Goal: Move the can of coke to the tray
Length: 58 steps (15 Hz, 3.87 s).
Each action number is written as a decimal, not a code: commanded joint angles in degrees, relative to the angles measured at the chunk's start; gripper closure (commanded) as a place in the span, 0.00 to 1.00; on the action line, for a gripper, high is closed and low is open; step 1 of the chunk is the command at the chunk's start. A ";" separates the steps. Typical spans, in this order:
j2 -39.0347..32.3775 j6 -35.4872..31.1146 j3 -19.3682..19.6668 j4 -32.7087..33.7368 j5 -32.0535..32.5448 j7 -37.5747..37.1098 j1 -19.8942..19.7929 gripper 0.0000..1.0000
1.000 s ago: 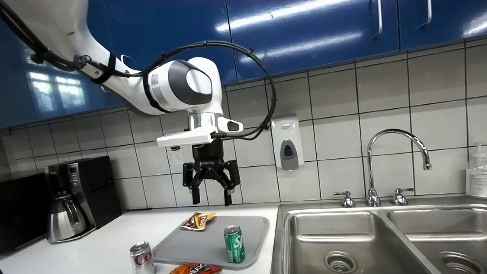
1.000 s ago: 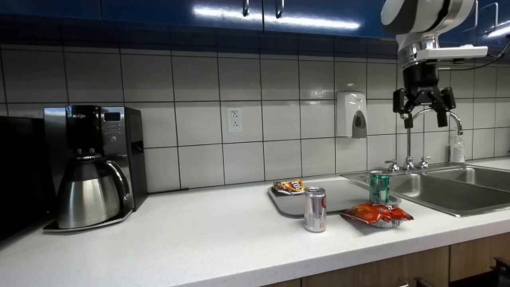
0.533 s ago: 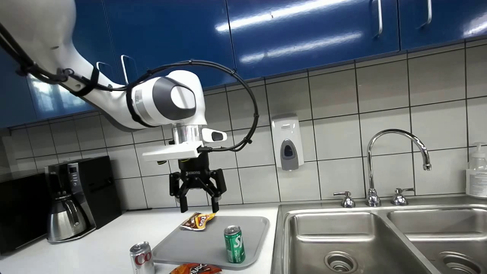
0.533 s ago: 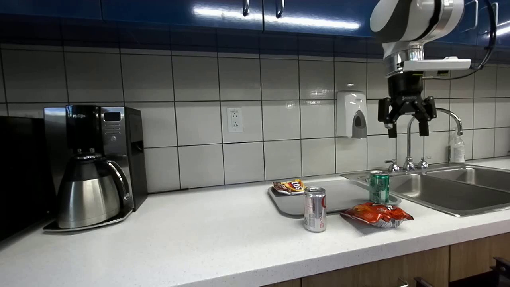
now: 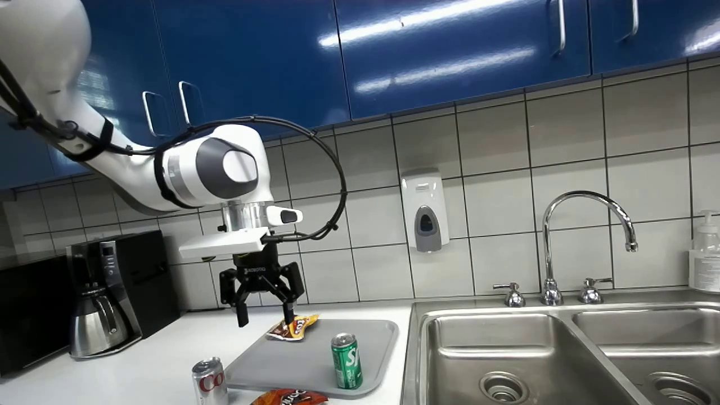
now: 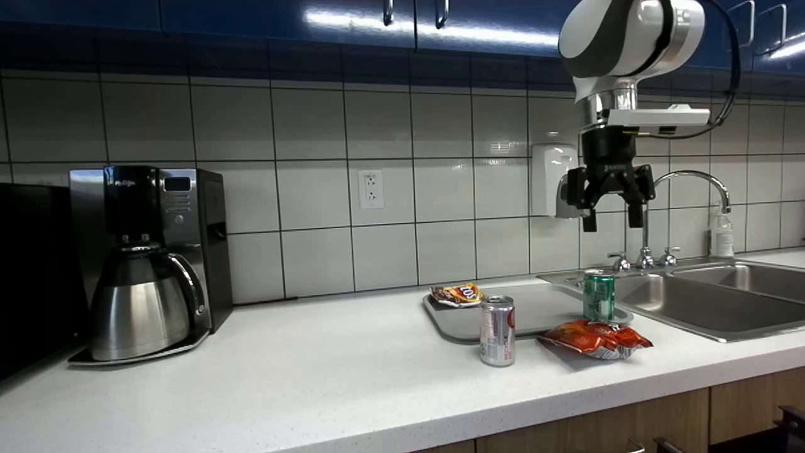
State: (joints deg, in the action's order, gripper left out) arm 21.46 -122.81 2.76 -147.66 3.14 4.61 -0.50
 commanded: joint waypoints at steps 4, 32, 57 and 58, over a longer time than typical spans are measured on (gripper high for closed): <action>-0.86 -2.87 -4.15 -0.75 -2.29 -3.47 3.26 0.00; -19.69 -12.42 -15.50 6.00 0.58 -20.37 10.94 0.00; -31.80 -13.21 -12.24 12.65 3.21 -22.33 12.11 0.00; -31.86 -13.28 -12.21 12.62 3.12 -22.23 12.10 0.00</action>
State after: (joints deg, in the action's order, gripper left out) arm -9.68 -136.08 -10.35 -136.06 5.30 -15.84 10.63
